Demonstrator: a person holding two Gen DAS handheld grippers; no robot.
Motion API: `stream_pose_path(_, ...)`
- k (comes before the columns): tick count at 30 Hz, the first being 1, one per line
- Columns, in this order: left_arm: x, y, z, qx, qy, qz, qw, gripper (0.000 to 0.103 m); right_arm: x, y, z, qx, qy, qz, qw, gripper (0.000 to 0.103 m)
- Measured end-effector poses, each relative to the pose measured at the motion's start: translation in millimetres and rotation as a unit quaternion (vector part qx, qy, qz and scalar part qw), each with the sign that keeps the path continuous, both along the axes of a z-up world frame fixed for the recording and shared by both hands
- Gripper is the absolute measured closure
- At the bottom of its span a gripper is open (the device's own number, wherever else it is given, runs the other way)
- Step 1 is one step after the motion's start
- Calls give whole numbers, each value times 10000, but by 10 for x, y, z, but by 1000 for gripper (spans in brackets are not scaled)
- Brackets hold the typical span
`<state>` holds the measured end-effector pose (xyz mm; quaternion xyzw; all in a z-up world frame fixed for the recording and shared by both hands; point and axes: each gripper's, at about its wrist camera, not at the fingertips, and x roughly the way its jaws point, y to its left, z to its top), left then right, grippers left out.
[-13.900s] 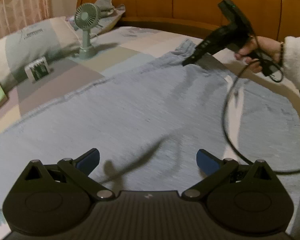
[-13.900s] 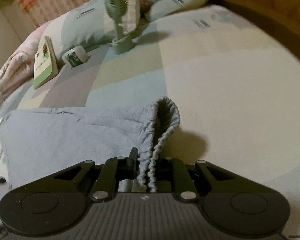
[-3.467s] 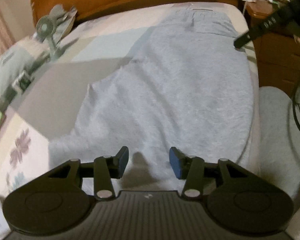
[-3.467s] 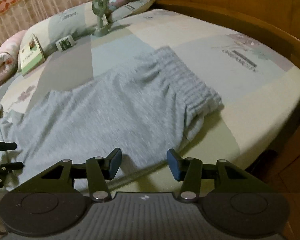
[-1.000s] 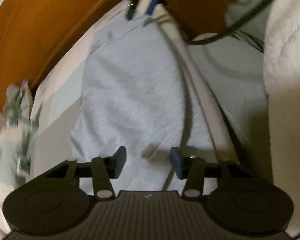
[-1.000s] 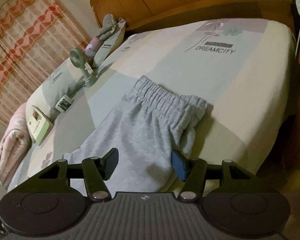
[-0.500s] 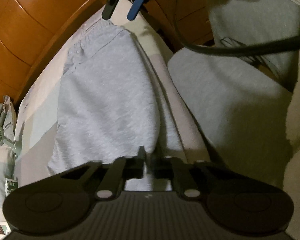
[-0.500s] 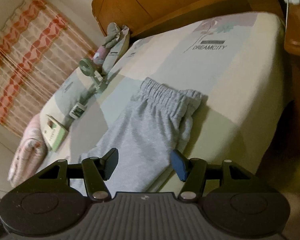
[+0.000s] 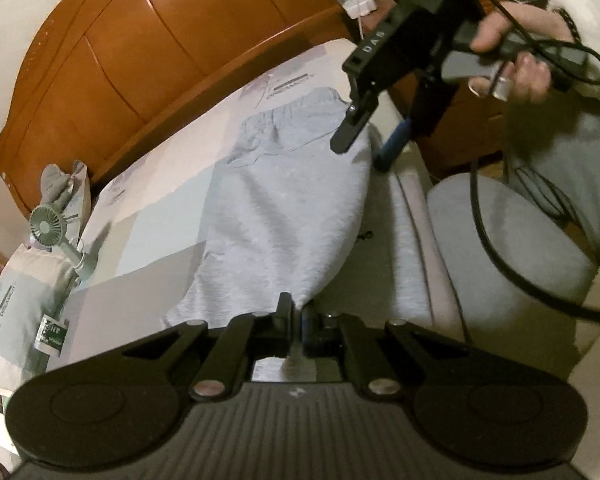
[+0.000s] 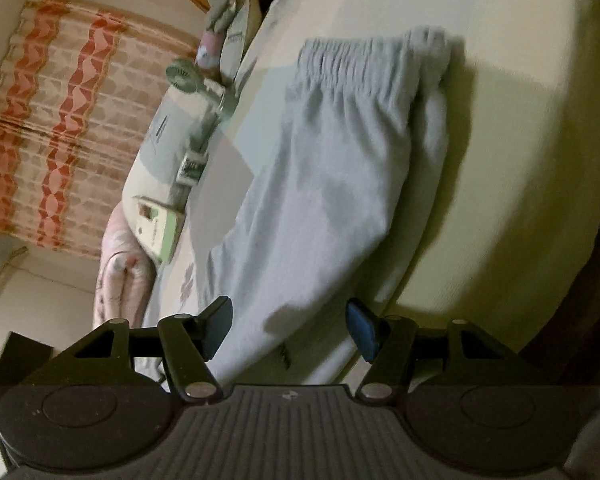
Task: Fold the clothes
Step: 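Close both grippers on the folded sweatpants edge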
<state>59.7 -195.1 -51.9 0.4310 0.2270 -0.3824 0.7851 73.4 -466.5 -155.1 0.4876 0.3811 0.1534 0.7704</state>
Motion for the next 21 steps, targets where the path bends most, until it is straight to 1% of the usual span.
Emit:
stream_pose_path(2, -1, -6, -15, -5, 13, -42, 10000, 100, 34, 21, -17, 83, -13, -29, 10000, 35)
stream_pose_path(4, -6, -1, -26, -7, 49, -50, 10000, 100, 74, -11, -4, -18, -84, -207, 9997, 36)
stream_pose_path(9, -23, 32, -60, -59, 207, -44, 9998, 100, 165, -236, 39, -395, -225, -798, 9958, 36)
stream_pose_path(11, -22, 38, -86, -76, 270, -5, 9996, 100, 184, -303, 76, -683, -319, -991, 9922, 37)
stream_pose_path(12, -19, 36, -100, -78, 304, -2, 9995, 100, 189, -317, 106, -894, -380, -1074, 9895, 40)
stream_pose_path(13, -20, 34, -116, -70, 340, -15, 9994, 100, 193, -323, 125, -1055, -426, -1108, 9873, 45)
stream_pose_path(14, -22, 32, -131, -61, 375, -27, 9993, 100, 195, -315, 136, -1239, -434, -1142, 9847, 57)
stream_pose_path(15, -21, 25, -146, -46, 412, -47, 9991, 100, 199, -299, 148, -1459, -425, -1185, 9813, 66)
stream_pose_path(16, -19, 13, -159, -16, 451, -86, 9989, 100, 214, -277, 160, -1652, -406, -1210, 9780, 81)
stream_pose_path(17, -21, 2, -169, 18, 478, -121, 9988, 101, 231, -265, 171, -1752, -408, -1213, 9762, 87)
stream_pose_path(18, -16, -13, -179, 66, 497, -155, 9986, 101, 243, -263, 182, -1798, -431, -1209, 9753, 87)
stream_pose_path(19, -22, -29, -187, 110, 524, -202, 9984, 101, 255, -261, 192, -1844, -453, -1206, 9744, 90)
stream_pose_path(21, -21, -59, -197, 164, 574, -287, 9978, 101, 285, -294, 254, -1964, -510, -1186, 9720, 91)
